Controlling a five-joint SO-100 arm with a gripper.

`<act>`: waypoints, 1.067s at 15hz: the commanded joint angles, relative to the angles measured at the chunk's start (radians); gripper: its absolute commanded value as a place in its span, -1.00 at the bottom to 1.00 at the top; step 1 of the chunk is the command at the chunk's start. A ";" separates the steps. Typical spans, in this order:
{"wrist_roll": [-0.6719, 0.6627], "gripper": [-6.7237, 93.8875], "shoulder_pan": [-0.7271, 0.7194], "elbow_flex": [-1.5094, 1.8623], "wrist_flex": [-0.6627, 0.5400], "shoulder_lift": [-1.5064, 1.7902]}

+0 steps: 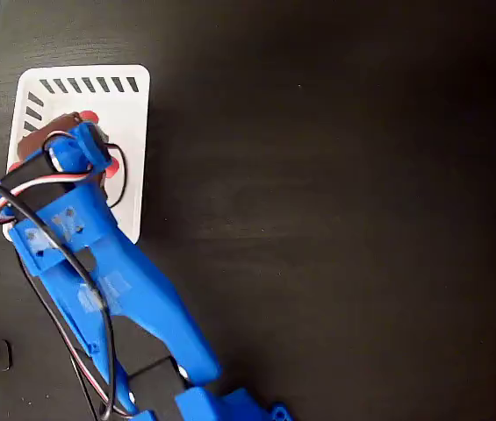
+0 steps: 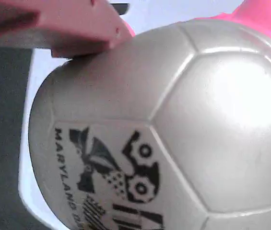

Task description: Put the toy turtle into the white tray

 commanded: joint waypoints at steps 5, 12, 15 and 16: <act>0.020 0.17 -0.044 -0.023 -0.008 0.023; 0.020 0.25 -0.035 -0.023 0.003 0.058; 0.018 0.24 -0.029 -0.044 0.063 0.156; 0.018 0.11 -0.020 -0.044 0.074 0.212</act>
